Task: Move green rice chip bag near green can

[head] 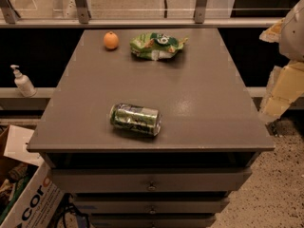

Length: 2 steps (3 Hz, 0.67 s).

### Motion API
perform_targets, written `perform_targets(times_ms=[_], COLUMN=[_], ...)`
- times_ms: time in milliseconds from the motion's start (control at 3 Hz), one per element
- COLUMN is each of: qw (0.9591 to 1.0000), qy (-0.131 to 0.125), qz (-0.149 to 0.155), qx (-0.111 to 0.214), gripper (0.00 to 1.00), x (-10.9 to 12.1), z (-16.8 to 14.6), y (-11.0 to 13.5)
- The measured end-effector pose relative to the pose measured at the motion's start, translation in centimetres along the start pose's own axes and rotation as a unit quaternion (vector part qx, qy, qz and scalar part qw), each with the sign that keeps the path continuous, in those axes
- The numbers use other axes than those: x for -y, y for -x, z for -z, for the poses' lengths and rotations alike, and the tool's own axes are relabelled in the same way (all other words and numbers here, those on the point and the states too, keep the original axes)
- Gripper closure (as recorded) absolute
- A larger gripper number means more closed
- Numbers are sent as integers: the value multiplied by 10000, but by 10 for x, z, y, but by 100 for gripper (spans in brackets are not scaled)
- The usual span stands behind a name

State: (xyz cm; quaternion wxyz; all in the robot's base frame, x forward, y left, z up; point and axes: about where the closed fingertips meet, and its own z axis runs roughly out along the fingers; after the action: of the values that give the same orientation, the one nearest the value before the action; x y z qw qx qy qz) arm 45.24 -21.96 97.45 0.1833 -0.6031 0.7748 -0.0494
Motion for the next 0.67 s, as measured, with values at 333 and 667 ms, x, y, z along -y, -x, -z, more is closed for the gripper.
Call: perform_targets(times_ms=[333,667], qw=[9991,9974], qy=[-366,-569], qz=[171,175], qx=[122,418], gripper=[0,0], x=[39,94], z=[-21,-56], y=[2,7])
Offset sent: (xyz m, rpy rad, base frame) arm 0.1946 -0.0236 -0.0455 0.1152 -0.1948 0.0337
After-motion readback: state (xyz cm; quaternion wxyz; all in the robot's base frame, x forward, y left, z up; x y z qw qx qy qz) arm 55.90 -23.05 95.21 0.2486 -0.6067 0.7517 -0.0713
